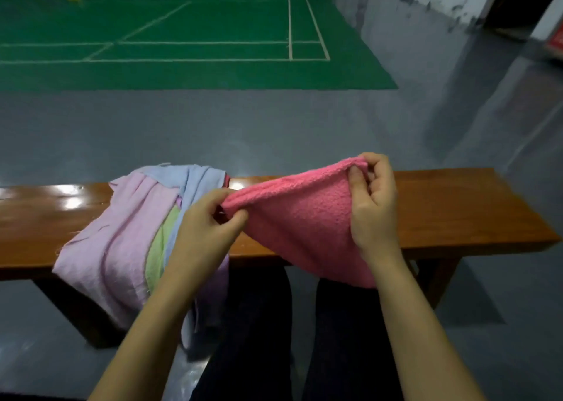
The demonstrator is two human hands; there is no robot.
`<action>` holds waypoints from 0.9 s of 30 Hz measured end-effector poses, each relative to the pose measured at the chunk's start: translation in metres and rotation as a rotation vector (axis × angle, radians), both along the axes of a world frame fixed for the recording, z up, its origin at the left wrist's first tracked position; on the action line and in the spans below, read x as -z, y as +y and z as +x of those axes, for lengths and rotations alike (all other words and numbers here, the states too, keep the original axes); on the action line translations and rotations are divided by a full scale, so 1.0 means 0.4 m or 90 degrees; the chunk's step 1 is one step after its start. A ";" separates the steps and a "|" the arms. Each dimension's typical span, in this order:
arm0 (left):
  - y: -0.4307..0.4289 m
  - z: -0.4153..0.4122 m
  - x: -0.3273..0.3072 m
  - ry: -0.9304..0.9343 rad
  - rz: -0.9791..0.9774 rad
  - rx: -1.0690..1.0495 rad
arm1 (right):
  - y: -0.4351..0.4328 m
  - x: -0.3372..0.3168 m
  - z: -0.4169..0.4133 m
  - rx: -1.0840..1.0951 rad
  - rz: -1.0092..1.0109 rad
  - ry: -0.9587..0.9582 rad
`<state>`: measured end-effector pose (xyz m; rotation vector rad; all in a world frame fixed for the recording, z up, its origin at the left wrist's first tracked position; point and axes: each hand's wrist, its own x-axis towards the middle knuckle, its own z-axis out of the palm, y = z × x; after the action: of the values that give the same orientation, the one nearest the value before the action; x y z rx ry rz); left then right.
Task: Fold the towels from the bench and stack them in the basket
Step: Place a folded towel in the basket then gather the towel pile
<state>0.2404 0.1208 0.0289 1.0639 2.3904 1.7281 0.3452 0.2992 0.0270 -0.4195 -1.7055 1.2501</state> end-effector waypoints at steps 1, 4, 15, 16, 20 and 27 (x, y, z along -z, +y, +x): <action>0.011 -0.006 -0.028 -0.030 0.049 0.027 | 0.006 -0.031 0.004 0.008 0.012 0.022; 0.041 -0.001 -0.095 -0.176 0.242 0.079 | 0.010 -0.112 0.025 0.008 0.048 0.064; 0.128 -0.066 -0.124 -0.079 0.180 -0.055 | 0.060 -0.108 -0.044 0.007 -0.101 -0.018; 0.137 -0.082 -0.133 -0.075 0.184 -0.058 | 0.069 -0.111 -0.064 0.008 -0.106 -0.028; 0.158 -0.131 -0.259 0.006 0.243 -0.040 | 0.096 -0.232 -0.117 0.020 -0.066 0.048; 0.118 -0.093 -0.217 0.023 0.229 -0.038 | 0.084 -0.208 -0.069 -0.047 -0.050 0.080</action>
<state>0.2033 0.1680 0.1155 1.0708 2.2016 2.2396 0.3175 0.3329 0.1102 -0.3195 -1.5831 1.3714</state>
